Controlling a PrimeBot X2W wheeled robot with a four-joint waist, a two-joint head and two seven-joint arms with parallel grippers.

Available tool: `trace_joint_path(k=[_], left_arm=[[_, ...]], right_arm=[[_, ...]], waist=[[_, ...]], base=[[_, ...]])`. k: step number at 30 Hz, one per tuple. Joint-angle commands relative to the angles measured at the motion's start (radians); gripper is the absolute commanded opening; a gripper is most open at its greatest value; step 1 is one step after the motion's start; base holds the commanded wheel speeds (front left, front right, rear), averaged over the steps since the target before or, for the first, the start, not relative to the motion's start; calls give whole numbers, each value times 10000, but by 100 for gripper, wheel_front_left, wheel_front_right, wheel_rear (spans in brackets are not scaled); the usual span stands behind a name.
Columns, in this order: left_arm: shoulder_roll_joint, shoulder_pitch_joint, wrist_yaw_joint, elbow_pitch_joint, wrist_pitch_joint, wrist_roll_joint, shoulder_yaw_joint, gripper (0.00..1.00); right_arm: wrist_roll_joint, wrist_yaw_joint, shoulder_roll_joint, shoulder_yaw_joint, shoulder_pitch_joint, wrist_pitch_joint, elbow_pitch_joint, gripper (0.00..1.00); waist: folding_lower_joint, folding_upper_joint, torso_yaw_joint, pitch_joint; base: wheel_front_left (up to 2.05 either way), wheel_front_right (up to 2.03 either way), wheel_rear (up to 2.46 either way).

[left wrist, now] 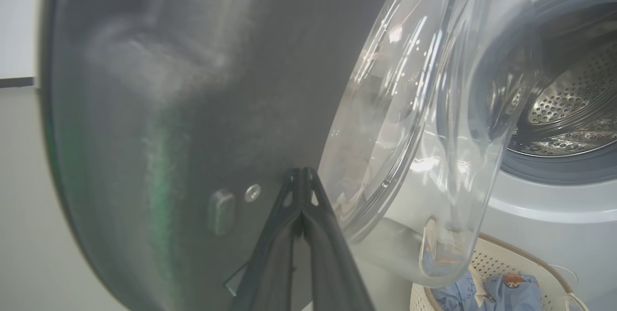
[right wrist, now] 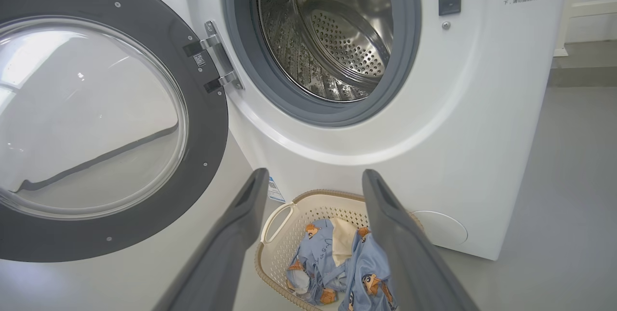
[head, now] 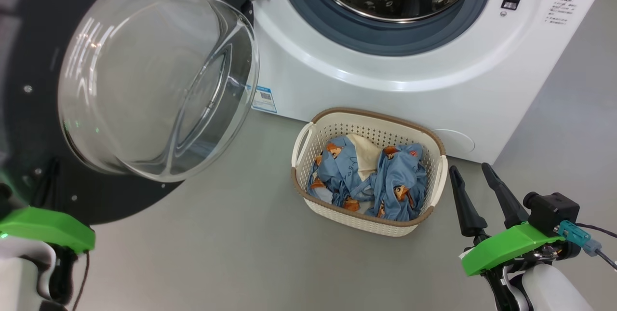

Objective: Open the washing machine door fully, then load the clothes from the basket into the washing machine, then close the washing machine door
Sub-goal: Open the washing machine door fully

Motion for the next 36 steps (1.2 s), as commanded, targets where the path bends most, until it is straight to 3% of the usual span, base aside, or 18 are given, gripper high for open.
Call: trace_joint_path(k=[1, 9, 18, 36], left_arm=[[743, -663, 9, 105, -164, 25, 458, 0], [1160, -1895, -264, 1860, -267, -63, 434, 0], [1253, -2434, -468, 2949, -525, -97, 341, 0], [1087, -2298, -668, 2687, -665, -192, 67, 0]], right_arm=[[-125, 58, -45, 219, -284, -120, -216, 100], [-164, 58, 0, 185, -485, -120, -154, 100], [-95, 58, -12, 207, -595, -120, -81, 100], [17, 58, 2, 77, -484, -120, -93, 100]], waist=[[0, 0, 75, 138], [0, 0, 141, 362], [0, 0, 43, 350], [0, 0, 109, 90]], base=[[0, 0, 0], [0, 0, 0], [0, 0, 0], [0, 0, 0]])
